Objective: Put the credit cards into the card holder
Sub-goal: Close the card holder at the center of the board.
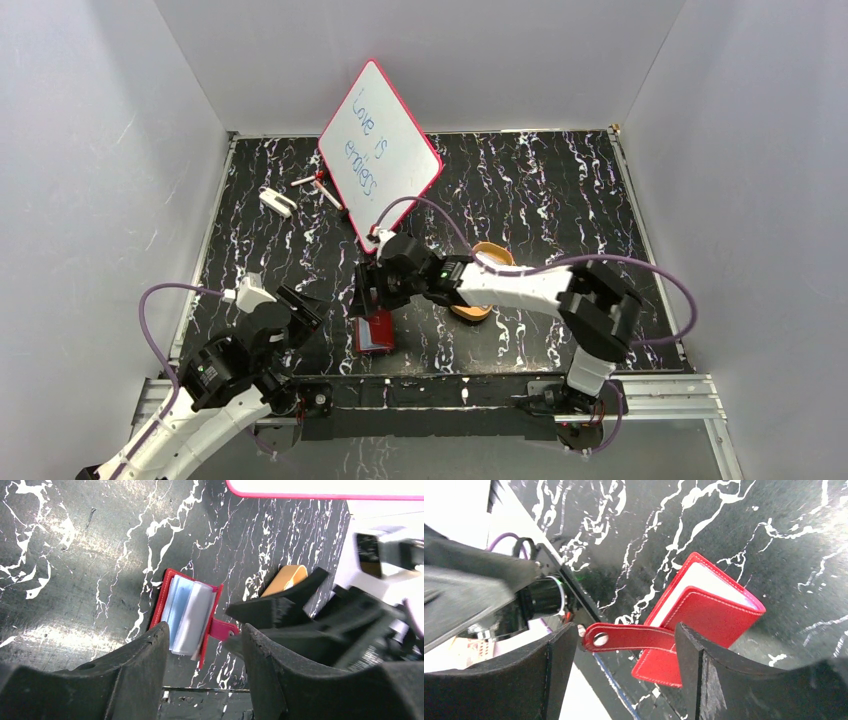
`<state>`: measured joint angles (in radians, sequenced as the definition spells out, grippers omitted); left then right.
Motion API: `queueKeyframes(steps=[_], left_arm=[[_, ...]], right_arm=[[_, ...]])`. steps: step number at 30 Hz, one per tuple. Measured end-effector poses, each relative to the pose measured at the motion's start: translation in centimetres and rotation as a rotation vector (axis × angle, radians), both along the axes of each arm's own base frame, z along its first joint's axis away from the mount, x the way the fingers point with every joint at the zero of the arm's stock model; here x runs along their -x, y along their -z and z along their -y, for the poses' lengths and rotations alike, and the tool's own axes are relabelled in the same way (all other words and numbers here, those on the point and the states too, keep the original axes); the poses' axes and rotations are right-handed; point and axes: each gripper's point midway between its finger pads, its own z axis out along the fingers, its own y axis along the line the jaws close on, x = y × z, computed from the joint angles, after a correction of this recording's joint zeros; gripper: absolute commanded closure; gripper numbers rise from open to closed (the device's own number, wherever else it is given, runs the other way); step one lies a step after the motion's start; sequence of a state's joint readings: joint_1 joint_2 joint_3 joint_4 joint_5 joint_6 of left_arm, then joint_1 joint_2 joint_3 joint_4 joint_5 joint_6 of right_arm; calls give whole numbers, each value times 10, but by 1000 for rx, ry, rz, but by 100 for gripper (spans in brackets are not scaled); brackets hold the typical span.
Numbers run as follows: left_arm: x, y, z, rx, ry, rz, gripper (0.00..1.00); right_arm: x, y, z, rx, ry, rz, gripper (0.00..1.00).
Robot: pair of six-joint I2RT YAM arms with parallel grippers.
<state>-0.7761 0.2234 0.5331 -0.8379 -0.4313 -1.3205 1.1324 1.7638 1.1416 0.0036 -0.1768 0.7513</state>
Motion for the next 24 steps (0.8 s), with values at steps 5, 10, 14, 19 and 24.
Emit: queueKeyframes(steps=[5,10,14,19,24], left_arm=[[0,0,1,2,1,1,47],[-3,0,5,3,6,-3,47],[-5,3,9,-16,17,-22,47],[-5,5,9,-32,24,-27,47],[-5,5,11,-25,33,-28,47]], right_arm=[[-2,-40,20,-64,34,67,13],[-5,-38,36,-57,58,80,12],[-4,-14,62,-11,99,59,14],[1,5,90,17,136,33,25],[2,29,85,49,131,-6,27]])
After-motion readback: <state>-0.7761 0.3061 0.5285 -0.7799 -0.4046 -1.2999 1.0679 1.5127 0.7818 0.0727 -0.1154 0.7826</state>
